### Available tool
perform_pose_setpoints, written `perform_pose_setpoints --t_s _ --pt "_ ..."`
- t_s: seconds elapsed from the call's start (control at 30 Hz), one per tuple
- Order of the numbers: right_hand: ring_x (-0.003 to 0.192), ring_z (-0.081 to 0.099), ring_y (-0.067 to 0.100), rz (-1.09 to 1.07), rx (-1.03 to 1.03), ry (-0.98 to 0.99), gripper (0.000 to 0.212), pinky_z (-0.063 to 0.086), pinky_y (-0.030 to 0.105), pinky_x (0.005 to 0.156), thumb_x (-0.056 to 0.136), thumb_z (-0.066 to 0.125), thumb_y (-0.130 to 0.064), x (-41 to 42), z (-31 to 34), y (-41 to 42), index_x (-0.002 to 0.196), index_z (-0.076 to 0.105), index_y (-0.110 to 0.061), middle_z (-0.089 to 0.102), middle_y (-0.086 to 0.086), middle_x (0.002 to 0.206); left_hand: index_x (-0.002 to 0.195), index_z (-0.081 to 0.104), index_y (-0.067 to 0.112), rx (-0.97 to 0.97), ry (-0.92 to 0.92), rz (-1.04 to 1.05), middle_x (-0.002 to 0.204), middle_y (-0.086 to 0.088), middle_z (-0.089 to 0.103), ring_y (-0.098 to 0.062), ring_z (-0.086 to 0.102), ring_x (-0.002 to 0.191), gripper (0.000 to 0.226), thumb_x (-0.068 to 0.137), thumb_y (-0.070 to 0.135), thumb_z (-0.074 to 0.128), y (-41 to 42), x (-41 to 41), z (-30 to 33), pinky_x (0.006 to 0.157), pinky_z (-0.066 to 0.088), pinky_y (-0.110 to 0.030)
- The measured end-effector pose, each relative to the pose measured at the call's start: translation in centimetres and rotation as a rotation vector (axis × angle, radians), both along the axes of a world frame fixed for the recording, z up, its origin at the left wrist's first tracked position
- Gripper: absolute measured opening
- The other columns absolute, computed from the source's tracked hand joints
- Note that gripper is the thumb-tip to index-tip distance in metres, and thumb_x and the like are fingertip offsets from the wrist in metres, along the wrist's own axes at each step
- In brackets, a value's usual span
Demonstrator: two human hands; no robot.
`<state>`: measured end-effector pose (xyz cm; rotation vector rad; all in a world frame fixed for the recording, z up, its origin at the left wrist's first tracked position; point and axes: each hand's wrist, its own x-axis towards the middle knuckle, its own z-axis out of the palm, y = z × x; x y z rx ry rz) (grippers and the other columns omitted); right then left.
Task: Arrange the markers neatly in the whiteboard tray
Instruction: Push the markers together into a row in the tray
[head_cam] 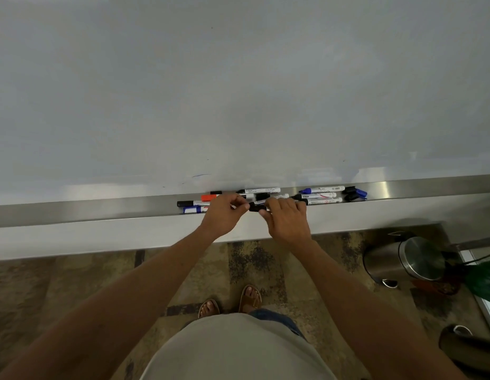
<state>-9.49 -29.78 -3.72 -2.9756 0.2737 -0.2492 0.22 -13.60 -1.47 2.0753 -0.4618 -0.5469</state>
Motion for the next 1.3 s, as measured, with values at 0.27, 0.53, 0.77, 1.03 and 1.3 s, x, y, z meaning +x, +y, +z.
perform_pose_setpoints --t_s 0.27,0.53,0.77,1.03,1.3 --pt "0.102 0.05 0.03 0.007 0.068 0.111 0.025 0.039 0.042 0.089 0.097 0.052 -0.016 0.4 -0.3 -2.6 0.121 0.055 -0.016 0.06 0.011 0.109 0.109 0.067 0.009 0.329 -0.551 -0.087 0.105 -0.011 0.062 -0.031 0.057 0.091 0.022 0.089 0.012 0.058 1.4 1.2 -1.1 0.079 0.046 -0.041" --pt "0.097 0.053 0.034 0.043 0.141 0.062 0.022 0.044 0.044 0.084 0.092 0.059 -0.008 1.0 -0.2 -2.6 0.114 0.062 -0.012 0.06 0.015 0.104 0.109 0.068 0.01 0.477 -0.652 -0.112 0.104 -0.012 0.066 -0.037 0.057 0.095 0.036 0.079 -0.007 0.058 2.6 2.3 -0.7 0.08 0.047 -0.045" --pt "0.09 0.058 0.036 0.078 0.173 -0.051 0.024 0.047 0.043 0.079 0.08 0.07 0.003 1.1 -0.2 -2.4 0.102 0.068 -0.005 0.065 0.016 0.096 0.098 0.067 0.005 0.569 -0.727 -0.173 0.095 -0.015 0.067 -0.037 0.059 0.094 0.041 0.063 -0.016 0.06 3.3 2.7 -0.5 0.076 0.046 -0.044" --pt "0.098 0.057 0.034 0.079 0.259 -0.068 0.021 0.05 0.044 0.083 0.086 0.064 0.0 1.2 -0.4 -2.1 0.107 0.065 0.001 0.064 0.018 0.105 0.102 0.065 0.007 0.584 -0.889 -0.24 0.096 -0.011 0.064 -0.034 0.058 0.088 0.043 0.064 -0.011 0.059 5.3 2.8 -0.5 0.073 0.044 -0.043" --pt "0.098 0.06 0.034 0.035 0.232 -0.132 0.019 0.048 0.044 0.089 0.089 0.06 -0.003 1.4 -0.2 -1.8 0.106 0.065 0.003 0.066 0.019 0.104 0.1 0.065 0.008 0.622 -0.829 -0.068 0.098 -0.012 0.065 -0.036 0.056 0.093 0.036 0.068 -0.01 0.064 9.5 3.7 -1.2 0.074 0.042 -0.042"
